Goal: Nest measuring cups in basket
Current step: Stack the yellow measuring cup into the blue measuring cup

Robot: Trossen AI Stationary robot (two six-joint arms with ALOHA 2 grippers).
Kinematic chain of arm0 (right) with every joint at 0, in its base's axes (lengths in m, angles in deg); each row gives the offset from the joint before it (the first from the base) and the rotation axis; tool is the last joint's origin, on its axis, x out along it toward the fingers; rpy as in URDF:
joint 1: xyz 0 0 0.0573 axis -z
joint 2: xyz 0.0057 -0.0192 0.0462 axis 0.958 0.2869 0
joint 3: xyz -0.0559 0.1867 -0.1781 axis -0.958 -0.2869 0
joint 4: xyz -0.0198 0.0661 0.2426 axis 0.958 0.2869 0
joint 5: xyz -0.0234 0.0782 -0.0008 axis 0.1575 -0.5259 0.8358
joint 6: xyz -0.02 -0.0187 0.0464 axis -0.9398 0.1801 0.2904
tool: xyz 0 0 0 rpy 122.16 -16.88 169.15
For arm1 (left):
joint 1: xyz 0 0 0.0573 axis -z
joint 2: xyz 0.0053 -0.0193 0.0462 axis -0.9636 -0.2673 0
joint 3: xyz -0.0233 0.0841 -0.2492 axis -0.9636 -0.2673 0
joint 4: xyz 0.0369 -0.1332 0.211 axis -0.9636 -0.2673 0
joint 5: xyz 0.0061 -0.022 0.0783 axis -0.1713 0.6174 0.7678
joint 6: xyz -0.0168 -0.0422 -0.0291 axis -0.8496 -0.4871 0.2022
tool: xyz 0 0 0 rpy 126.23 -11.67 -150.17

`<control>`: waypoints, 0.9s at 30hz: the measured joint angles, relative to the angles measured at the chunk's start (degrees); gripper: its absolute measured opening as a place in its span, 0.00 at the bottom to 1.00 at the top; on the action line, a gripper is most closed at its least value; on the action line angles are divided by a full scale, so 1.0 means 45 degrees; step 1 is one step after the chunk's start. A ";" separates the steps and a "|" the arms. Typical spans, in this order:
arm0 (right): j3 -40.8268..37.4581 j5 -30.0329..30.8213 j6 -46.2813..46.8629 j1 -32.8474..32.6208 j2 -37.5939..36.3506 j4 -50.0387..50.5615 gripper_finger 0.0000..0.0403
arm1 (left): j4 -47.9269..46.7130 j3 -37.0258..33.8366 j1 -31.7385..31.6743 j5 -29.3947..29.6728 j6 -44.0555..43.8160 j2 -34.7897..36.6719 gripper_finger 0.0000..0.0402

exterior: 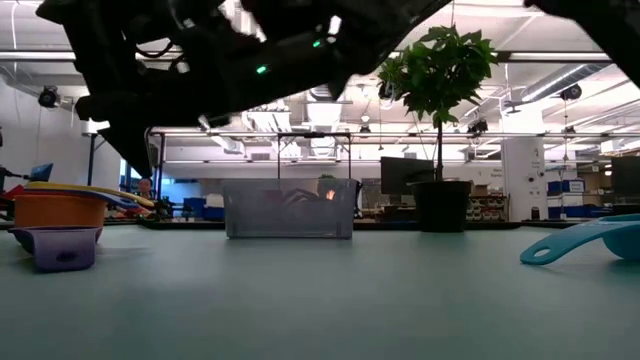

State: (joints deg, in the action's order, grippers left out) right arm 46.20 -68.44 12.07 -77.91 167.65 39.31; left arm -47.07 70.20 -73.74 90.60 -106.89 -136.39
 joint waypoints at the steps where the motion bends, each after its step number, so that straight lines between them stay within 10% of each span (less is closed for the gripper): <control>1: 0.0359 -0.0013 0.0158 0.0029 0.0345 0.0021 0.02 | -0.0003 -0.0009 0.0000 0.0001 -0.0022 0.0000 0.00; 27: 0.3930 0.2798 0.0366 0.0442 0.3363 0.2351 0.02 | -0.0084 -0.0638 0.0015 -0.1365 -0.0594 -0.0034 0.00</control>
State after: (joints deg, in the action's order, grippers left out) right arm 63.89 -55.84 13.72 -75.92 182.79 49.89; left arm -47.45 67.33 -73.68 84.46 -109.57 -136.54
